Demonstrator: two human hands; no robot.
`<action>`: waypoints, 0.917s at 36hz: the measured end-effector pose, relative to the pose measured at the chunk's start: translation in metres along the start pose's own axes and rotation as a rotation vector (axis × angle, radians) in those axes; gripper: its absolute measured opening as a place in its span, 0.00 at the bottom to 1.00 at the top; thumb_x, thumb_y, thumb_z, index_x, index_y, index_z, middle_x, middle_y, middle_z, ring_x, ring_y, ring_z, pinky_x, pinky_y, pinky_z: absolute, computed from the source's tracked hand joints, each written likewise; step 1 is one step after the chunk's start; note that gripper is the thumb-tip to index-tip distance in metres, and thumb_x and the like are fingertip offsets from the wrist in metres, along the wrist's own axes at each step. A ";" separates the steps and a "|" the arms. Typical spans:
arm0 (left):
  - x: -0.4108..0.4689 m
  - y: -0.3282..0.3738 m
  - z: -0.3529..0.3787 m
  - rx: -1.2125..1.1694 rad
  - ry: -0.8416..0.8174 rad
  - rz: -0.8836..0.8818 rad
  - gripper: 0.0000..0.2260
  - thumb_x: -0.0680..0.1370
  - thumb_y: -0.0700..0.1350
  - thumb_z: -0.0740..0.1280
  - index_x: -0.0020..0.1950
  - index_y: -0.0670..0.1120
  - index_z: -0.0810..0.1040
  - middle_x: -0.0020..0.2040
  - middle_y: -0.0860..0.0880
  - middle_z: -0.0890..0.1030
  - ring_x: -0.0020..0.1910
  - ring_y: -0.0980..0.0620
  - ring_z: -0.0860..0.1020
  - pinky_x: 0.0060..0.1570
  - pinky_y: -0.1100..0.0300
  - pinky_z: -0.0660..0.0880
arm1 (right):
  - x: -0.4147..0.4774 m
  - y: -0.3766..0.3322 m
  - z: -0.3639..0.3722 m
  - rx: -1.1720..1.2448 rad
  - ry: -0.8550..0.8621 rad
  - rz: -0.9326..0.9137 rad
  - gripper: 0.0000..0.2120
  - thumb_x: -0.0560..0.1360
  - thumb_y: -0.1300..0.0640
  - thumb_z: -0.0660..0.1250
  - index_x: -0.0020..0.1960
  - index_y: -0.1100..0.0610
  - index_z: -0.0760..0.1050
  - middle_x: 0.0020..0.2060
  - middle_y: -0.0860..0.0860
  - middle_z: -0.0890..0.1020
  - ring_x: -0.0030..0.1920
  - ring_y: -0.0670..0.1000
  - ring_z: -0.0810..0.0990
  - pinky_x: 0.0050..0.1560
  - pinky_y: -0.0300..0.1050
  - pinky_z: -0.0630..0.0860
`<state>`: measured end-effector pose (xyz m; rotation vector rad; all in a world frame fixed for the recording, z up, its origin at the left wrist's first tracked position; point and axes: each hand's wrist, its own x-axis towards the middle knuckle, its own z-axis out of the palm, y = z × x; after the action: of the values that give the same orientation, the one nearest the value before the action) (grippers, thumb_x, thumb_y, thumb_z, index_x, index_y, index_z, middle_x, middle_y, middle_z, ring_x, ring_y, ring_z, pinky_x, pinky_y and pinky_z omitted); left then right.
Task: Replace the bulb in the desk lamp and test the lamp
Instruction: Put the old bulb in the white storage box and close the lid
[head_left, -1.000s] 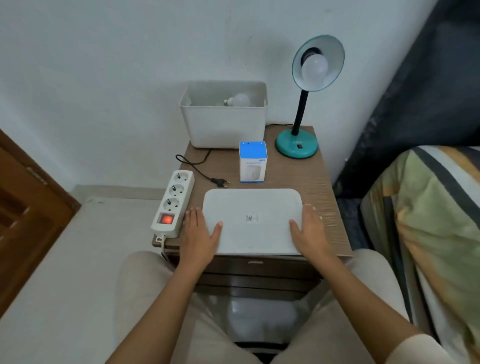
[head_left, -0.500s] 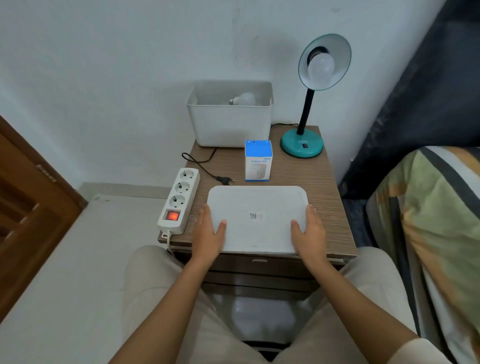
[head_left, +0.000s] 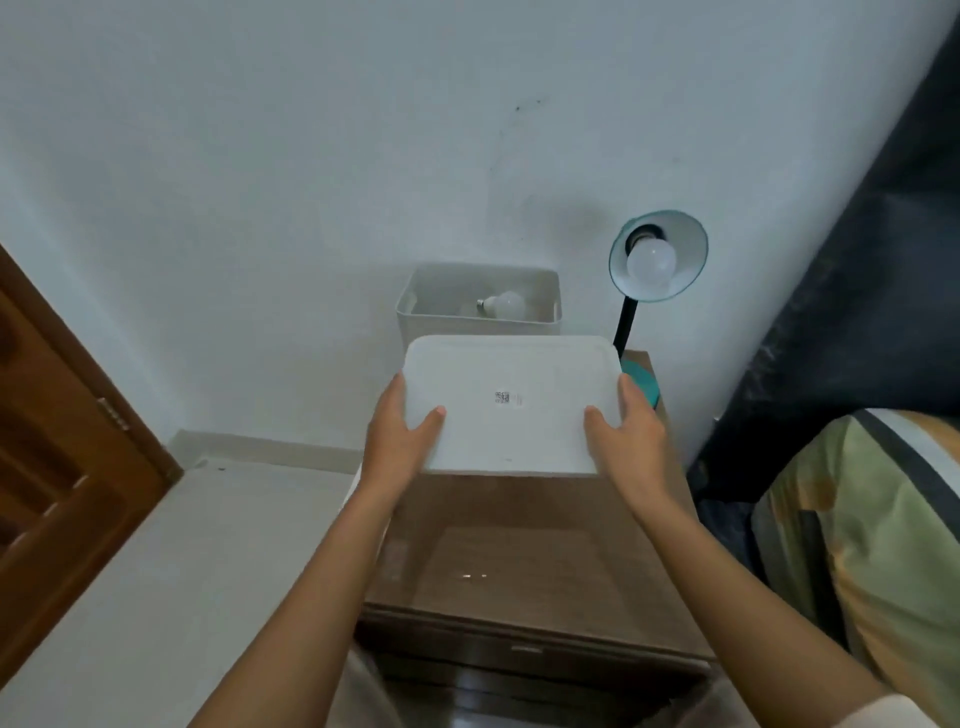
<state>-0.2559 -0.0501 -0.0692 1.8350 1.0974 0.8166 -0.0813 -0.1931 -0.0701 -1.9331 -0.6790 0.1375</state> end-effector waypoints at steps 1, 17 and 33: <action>0.011 0.005 -0.003 -0.005 0.006 0.001 0.27 0.77 0.43 0.66 0.73 0.42 0.61 0.73 0.45 0.65 0.69 0.50 0.65 0.62 0.64 0.60 | 0.012 -0.008 0.005 0.007 -0.015 -0.002 0.23 0.75 0.61 0.63 0.69 0.59 0.66 0.63 0.56 0.75 0.64 0.57 0.73 0.65 0.47 0.68; 0.179 0.023 0.011 0.097 -0.076 -0.033 0.23 0.78 0.43 0.63 0.70 0.39 0.63 0.70 0.42 0.67 0.68 0.45 0.66 0.56 0.61 0.62 | 0.167 -0.022 0.084 -0.071 -0.140 0.022 0.10 0.75 0.60 0.62 0.54 0.64 0.70 0.51 0.58 0.76 0.50 0.55 0.73 0.51 0.45 0.70; 0.228 0.011 0.035 0.213 0.028 0.033 0.19 0.78 0.47 0.63 0.66 0.38 0.69 0.66 0.41 0.73 0.63 0.44 0.71 0.50 0.61 0.62 | 0.213 -0.008 0.119 -0.083 -0.077 0.030 0.06 0.74 0.55 0.61 0.49 0.52 0.65 0.51 0.57 0.75 0.52 0.56 0.74 0.48 0.45 0.66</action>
<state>-0.1297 0.1424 -0.0492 2.0277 1.2142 0.7708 0.0469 0.0142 -0.0747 -2.0268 -0.7165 0.2063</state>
